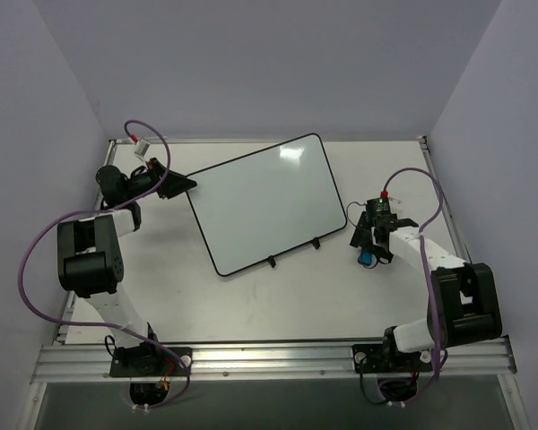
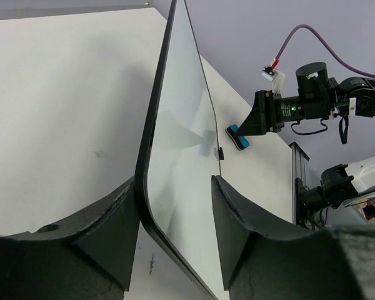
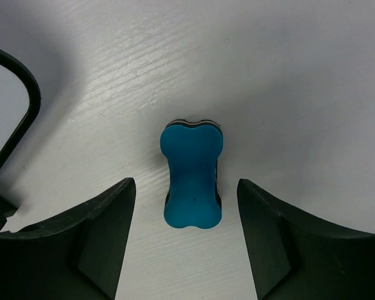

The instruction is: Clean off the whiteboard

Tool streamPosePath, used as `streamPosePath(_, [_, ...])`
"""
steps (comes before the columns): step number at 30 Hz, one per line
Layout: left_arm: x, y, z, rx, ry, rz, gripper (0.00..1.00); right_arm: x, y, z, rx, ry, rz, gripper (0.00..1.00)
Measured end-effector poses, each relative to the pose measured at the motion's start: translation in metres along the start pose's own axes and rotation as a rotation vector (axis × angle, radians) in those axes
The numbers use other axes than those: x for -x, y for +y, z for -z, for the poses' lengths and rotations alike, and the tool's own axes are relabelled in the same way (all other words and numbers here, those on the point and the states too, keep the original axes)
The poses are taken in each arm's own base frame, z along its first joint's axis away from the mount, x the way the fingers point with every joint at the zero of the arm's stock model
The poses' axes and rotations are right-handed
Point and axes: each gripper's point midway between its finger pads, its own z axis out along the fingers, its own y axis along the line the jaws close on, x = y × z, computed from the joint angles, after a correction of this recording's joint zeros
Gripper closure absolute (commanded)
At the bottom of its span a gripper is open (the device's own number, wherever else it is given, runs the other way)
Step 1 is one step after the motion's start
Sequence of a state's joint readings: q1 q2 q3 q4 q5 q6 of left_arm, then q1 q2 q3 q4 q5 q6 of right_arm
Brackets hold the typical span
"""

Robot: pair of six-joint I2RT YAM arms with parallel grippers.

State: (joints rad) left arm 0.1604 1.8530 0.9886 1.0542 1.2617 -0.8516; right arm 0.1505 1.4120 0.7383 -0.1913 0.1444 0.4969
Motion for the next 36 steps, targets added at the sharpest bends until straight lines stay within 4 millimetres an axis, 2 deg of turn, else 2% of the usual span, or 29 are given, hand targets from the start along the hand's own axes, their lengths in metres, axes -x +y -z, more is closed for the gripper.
streamPosePath(1, [0.0, 0.001, 0.001, 0.004, -0.001, 0.001, 0.39, 0.001, 0.001, 0.001, 0.004, -0.004, 0.001, 0.38])
streamPosePath(8, [0.002, 0.0, 0.006, 0.026, 0.006, -0.011, 0.38, 0.005, 0.005, 0.006, 0.024, -0.026, 0.002, 0.38])
streamPosePath(10, [0.002, 0.0, 0.006, 0.028, 0.009, -0.026, 0.06, 0.005, 0.005, 0.006, 0.025, -0.027, 0.003, 0.38])
streamPosePath(16, [-0.007, 0.015, 0.01, 0.102, 0.026, 0.009, 0.06, 0.005, 0.006, 0.006, 0.032, -0.025, 0.003, 0.38])
streamPosePath(19, [-0.004, 0.019, 0.014, 0.148, 0.03, 0.002, 0.06, 0.006, 0.006, 0.008, 0.034, -0.031, 0.001, 0.36])
streamPosePath(21, [0.002, 0.018, 0.016, 0.173, 0.031, -0.019, 0.06, 0.009, 0.007, 0.01, 0.041, -0.042, -0.003, 0.3])
streamPosePath(22, [0.004, 0.017, 0.017, 0.187, 0.032, -0.032, 0.06, 0.01, 0.008, 0.012, 0.044, -0.049, -0.004, 0.17])
streamPosePath(24, [0.01, 0.017, 0.019, 0.227, 0.033, -0.061, 0.06, 0.013, 0.009, 0.016, 0.053, -0.064, -0.005, 0.14])
streamPosePath(28, [0.018, 0.015, 0.025, 0.306, 0.033, -0.106, 0.06, 0.017, 0.011, 0.021, 0.064, -0.087, -0.003, 0.0])
streamPosePath(33, [0.02, 0.017, 0.033, 0.399, 0.036, -0.117, 0.06, 0.018, 0.013, 0.024, 0.062, -0.1, 0.004, 0.0])
streamPosePath(36, [0.027, 0.012, 0.04, 0.465, 0.024, -0.142, 0.06, 0.021, 0.015, 0.032, 0.068, -0.129, 0.013, 0.0])
